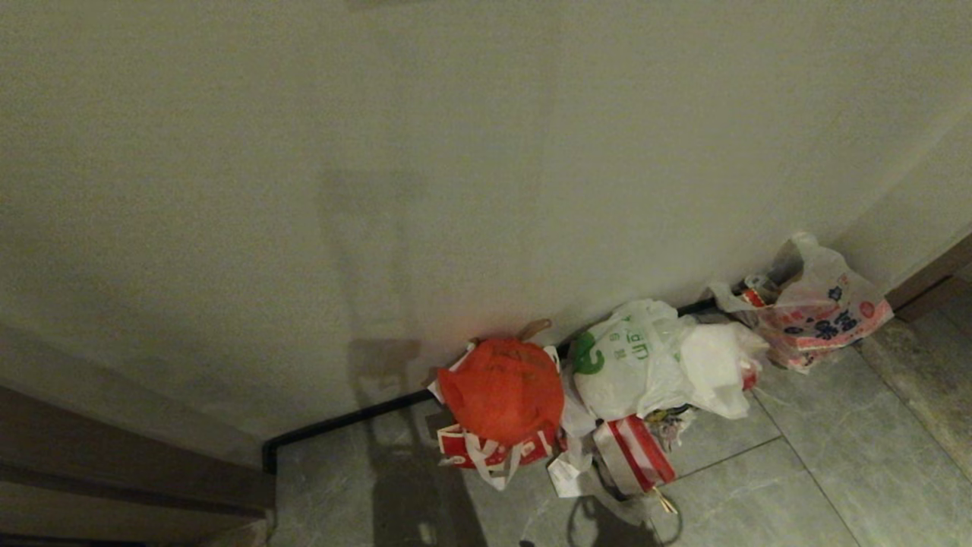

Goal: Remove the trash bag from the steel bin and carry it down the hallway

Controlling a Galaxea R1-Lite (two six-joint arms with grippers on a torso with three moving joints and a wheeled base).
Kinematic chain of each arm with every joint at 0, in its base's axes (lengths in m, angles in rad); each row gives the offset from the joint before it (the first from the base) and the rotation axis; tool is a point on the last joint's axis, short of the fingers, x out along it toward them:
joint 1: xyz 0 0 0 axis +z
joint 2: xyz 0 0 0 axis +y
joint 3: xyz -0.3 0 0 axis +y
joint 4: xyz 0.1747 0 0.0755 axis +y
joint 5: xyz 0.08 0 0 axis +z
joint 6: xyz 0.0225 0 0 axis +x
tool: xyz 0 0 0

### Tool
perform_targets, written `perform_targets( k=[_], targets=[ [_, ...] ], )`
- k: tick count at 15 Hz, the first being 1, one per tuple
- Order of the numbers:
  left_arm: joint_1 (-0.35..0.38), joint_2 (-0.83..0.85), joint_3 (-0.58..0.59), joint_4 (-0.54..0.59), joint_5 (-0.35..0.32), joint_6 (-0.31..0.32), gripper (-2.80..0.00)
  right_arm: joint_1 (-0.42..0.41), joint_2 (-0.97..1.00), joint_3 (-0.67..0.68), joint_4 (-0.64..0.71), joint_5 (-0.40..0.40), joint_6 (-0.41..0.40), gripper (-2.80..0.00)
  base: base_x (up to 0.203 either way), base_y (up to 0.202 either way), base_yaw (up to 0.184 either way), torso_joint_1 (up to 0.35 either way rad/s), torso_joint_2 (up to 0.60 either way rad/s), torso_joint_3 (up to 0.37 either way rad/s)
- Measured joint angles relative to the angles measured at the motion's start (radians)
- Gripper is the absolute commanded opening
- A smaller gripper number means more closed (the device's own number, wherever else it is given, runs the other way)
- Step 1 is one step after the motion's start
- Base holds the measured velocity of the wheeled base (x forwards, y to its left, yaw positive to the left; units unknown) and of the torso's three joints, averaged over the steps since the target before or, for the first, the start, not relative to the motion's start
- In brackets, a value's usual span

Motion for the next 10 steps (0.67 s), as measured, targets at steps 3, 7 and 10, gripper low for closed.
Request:
perform_targets(
  k=[3, 7, 10],
  targets=[
    [0.0, 0.0, 0.0, 0.0, 0.0, 0.0, -2.8, 0.001, -0.02, 0.008, -0.004, -0.001, -0.001, -2.8, 0.0, 0.0, 0.0, 0.0, 0.0, 0.0],
    [0.0, 0.0, 0.0, 0.0, 0.0, 0.003, -2.8, 0.001, -0.027, 0.01, -0.004, -0.002, -0.001, -2.8, 0.0, 0.0, 0.0, 0.0, 0.0, 0.0],
    [0.0, 0.0, 0.0, -0.001, 0.001, 0.001, -2.8, 0.001, -0.027, 0.01, -0.004, -0.001, -0.001, -2.8, 0.0, 0.0, 0.0, 0.003, 0.0, 0.081]
  ],
)
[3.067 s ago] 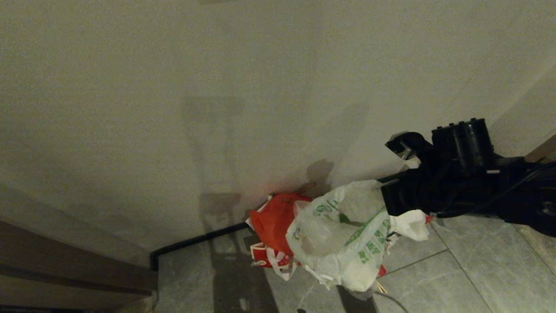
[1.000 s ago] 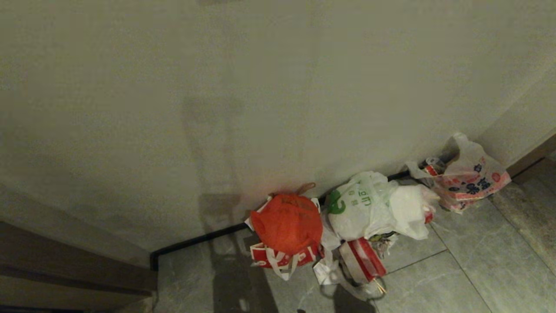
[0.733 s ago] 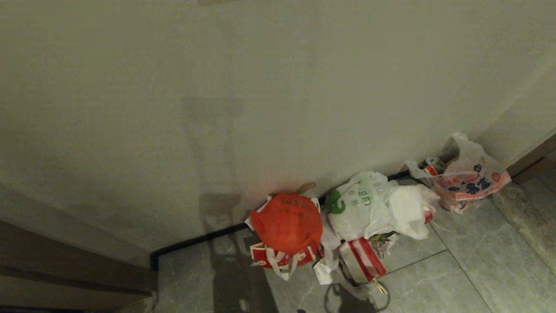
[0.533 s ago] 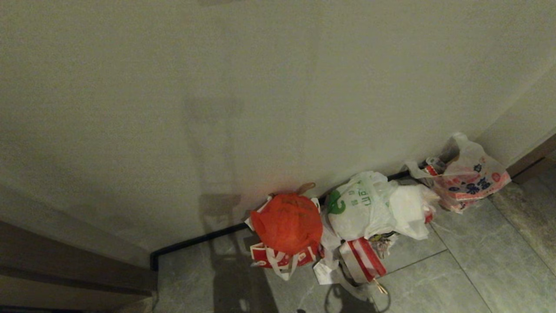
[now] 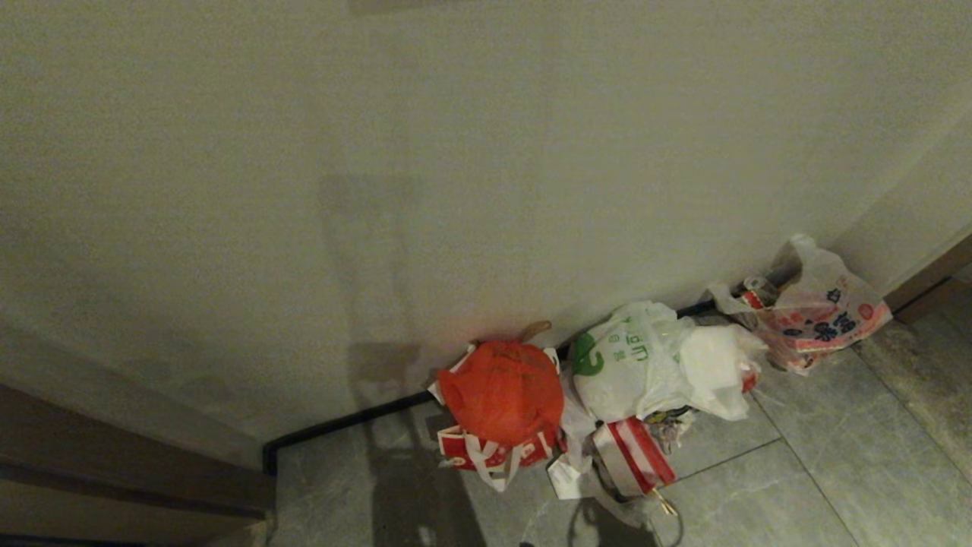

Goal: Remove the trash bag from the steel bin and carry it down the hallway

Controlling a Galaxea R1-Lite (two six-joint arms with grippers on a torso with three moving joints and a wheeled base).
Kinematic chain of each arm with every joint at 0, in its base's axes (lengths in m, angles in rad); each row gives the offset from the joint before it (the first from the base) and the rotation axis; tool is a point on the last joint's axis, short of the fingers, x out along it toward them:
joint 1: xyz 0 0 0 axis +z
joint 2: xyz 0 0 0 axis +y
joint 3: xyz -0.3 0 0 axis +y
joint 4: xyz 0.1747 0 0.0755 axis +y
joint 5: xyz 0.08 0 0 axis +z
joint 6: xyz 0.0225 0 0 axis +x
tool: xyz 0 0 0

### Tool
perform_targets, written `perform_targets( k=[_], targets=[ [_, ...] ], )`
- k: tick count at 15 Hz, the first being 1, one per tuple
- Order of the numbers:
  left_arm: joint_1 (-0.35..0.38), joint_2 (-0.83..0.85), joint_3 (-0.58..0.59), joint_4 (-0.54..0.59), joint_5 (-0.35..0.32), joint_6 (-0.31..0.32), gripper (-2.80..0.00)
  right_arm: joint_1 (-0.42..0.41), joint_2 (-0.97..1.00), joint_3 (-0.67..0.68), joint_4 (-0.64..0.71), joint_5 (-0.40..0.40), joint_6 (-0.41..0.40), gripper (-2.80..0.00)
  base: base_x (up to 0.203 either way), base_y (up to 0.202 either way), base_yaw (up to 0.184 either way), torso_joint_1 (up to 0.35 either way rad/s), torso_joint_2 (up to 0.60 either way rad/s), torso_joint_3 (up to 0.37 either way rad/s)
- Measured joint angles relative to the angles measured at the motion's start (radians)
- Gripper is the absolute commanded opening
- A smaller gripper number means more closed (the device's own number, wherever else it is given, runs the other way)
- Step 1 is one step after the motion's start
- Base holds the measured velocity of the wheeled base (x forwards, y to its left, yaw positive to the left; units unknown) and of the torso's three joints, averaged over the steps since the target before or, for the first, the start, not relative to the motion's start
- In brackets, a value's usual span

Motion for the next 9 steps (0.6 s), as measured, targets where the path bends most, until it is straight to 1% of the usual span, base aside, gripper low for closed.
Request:
perform_targets(
  k=[9],
  targets=[
    [0.0, 0.0, 0.0, 0.001, 0.0, -0.003, -2.8, 0.0, 0.0, 0.0, -0.001, 0.0, -0.003, -2.8, 0.0, 0.0, 0.0, 0.003, 0.0, 0.192]
  ],
)
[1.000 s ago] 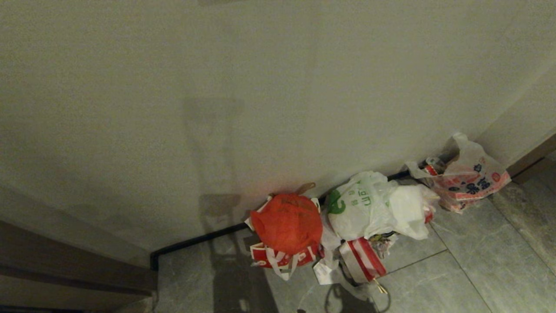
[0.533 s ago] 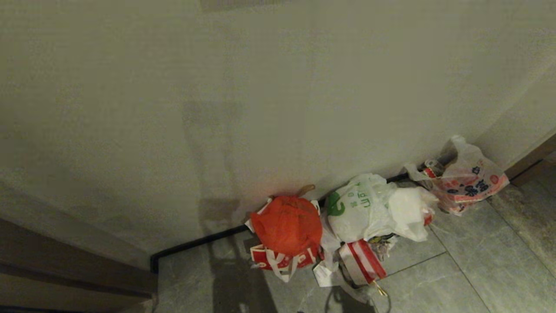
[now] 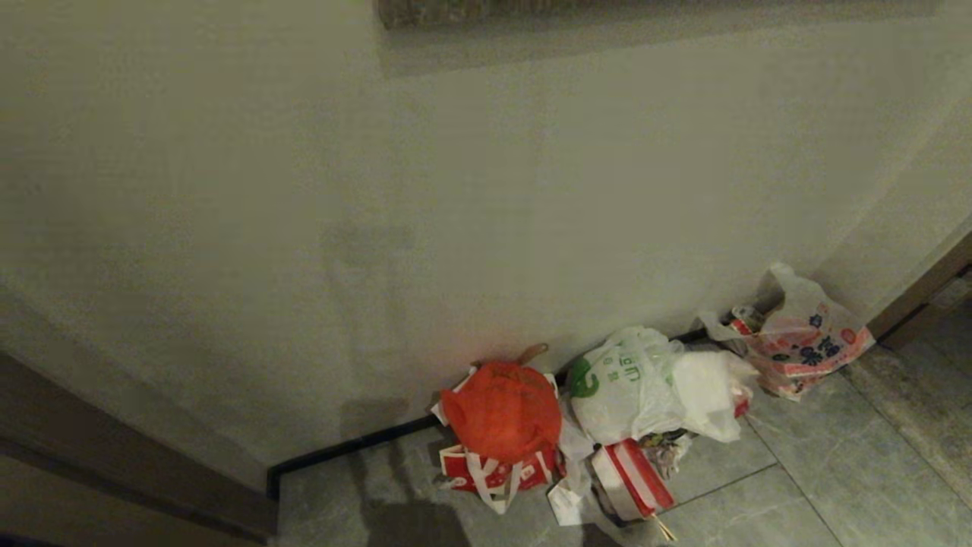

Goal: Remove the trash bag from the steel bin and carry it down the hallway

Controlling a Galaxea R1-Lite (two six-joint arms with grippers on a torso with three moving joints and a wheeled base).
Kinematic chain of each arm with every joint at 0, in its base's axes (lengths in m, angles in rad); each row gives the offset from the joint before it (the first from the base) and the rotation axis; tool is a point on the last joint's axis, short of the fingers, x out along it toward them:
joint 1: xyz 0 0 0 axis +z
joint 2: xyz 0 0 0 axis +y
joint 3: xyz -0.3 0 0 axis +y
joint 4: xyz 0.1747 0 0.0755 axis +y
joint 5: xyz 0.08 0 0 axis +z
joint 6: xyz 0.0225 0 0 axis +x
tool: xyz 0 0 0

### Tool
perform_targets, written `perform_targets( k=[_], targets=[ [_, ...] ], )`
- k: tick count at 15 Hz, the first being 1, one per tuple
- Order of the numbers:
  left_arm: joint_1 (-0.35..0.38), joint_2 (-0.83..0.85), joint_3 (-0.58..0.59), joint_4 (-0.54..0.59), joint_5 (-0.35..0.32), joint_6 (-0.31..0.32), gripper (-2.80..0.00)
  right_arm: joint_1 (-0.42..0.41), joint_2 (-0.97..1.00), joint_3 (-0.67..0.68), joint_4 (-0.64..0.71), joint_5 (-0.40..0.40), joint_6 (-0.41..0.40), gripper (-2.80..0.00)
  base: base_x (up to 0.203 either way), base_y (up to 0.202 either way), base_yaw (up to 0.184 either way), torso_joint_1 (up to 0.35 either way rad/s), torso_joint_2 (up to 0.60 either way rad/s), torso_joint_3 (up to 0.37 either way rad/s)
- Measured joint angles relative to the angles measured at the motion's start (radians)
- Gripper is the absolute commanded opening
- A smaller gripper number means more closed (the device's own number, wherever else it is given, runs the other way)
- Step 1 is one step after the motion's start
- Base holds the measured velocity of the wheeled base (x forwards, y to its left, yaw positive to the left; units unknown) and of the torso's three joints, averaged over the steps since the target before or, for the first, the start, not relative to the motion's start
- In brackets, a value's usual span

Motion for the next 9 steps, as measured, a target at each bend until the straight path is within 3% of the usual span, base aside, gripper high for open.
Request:
perform_targets(
  k=[9],
  targets=[
    [0.0, 0.0, 0.0, 0.0, 0.0, 0.0, -2.8, 0.0, 0.0, 0.0, -0.001, 0.0, 0.001, -2.8, 0.0, 0.0, 0.0, 0.002, 0.0, 0.203]
  ],
)
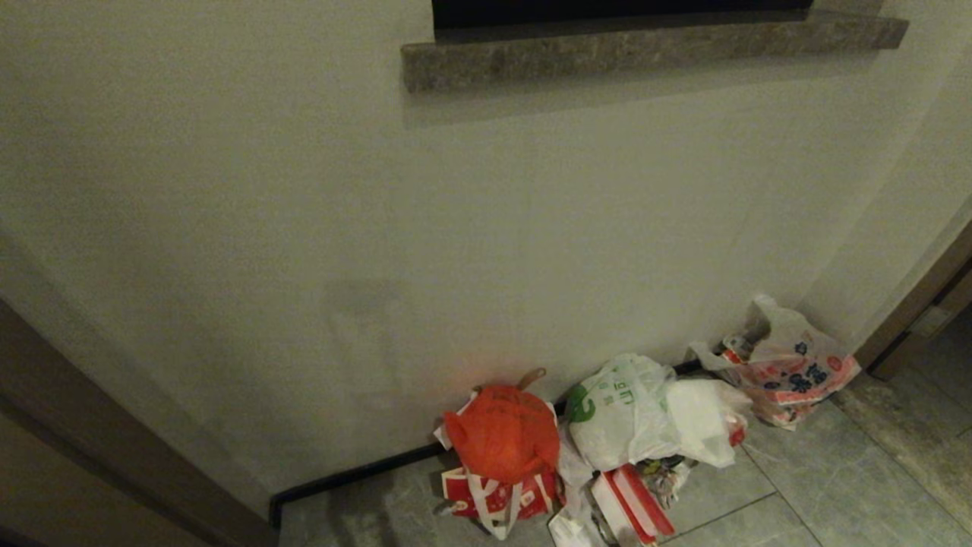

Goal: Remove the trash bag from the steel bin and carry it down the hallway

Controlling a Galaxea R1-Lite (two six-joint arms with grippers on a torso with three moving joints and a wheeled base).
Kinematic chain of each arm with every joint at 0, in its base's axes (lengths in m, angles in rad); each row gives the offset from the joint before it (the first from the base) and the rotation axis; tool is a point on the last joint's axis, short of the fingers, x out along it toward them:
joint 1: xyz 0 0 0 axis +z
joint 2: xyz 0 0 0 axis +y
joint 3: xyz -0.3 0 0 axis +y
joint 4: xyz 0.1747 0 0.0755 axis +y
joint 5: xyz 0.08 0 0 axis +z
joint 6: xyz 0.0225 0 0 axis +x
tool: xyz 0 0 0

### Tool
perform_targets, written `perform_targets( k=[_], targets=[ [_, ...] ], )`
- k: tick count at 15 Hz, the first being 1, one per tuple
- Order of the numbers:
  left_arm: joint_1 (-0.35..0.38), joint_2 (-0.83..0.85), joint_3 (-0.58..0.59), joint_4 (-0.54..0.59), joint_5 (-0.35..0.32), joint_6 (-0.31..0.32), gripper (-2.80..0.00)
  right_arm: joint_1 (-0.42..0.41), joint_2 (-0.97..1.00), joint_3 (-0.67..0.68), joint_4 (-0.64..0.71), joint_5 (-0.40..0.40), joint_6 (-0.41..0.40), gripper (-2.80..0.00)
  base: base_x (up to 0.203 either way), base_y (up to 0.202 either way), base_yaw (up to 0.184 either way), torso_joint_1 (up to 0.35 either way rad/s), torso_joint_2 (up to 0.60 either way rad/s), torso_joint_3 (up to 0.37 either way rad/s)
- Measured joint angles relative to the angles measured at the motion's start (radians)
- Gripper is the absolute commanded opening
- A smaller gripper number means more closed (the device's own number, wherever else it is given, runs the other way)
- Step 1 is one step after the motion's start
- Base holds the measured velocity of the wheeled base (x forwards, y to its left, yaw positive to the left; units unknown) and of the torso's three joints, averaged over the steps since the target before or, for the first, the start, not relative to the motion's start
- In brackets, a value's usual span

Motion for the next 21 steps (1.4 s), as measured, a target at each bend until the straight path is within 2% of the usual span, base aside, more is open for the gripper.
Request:
perform_targets(
  k=[12, 21],
  targets=[
    [0.0, 0.0, 0.0, 0.0, 0.0, 0.0, -2.8, 0.0, 0.0, 0.001, -0.001, 0.0, 0.0, -2.8, 0.0, 0.0, 0.0, 0.002, 0.0, 0.196],
    [0.0, 0.0, 0.0, 0.0, 0.0, 0.004, -2.8, 0.0, 0.0, -0.001, 0.001, 0.0, 0.004, -2.8, 0.0, 0.0, 0.0, 0.0, 0.0, 0.015]
  ],
)
